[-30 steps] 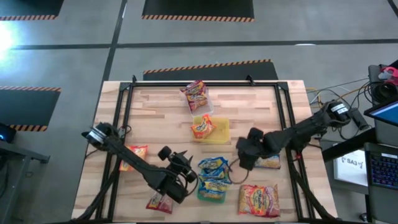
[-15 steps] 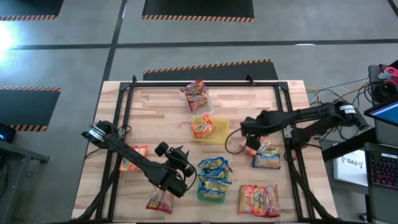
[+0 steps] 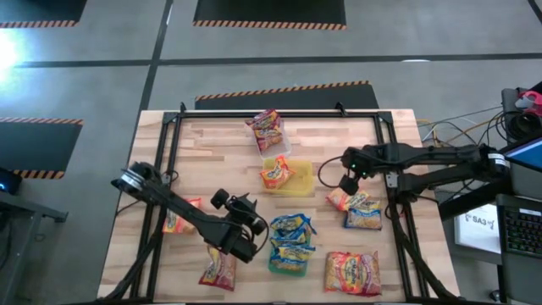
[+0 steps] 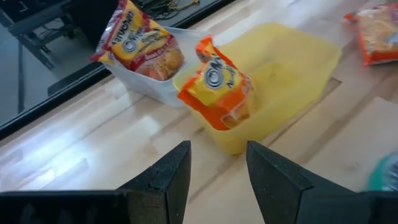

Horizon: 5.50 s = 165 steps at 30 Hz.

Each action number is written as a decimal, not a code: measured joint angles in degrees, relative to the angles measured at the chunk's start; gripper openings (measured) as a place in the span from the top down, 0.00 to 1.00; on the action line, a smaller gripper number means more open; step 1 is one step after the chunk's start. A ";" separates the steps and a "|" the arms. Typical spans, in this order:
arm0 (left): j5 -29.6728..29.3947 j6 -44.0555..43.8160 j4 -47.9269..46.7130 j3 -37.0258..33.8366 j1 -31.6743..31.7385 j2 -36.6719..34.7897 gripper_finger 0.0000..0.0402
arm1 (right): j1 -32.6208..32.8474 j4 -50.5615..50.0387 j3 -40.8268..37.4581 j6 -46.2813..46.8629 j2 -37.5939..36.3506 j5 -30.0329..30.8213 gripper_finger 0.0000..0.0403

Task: Sort Maruchan noodles
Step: Put the orange noodle pack into the yellow bin

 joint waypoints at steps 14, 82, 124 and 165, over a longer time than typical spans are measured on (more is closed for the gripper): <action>0.14 -3.47 -0.28 -8.98 1.79 -6.07 0.65 | -0.34 1.21 -0.02 3.67 3.21 19.46 0.15; -0.28 6.29 24.91 -24.43 1.88 -11.75 0.65 | -27.99 -1.91 -5.24 15.91 -0.94 -36.52 0.15; -0.22 6.73 24.74 -26.40 3.44 -12.16 0.65 | -7.55 30.15 -23.43 40.28 -9.42 -20.59 0.16; 0.76 7.82 25.61 -26.12 3.44 -12.16 0.65 | 0.10 54.43 -30.43 48.11 -2.88 -20.72 0.16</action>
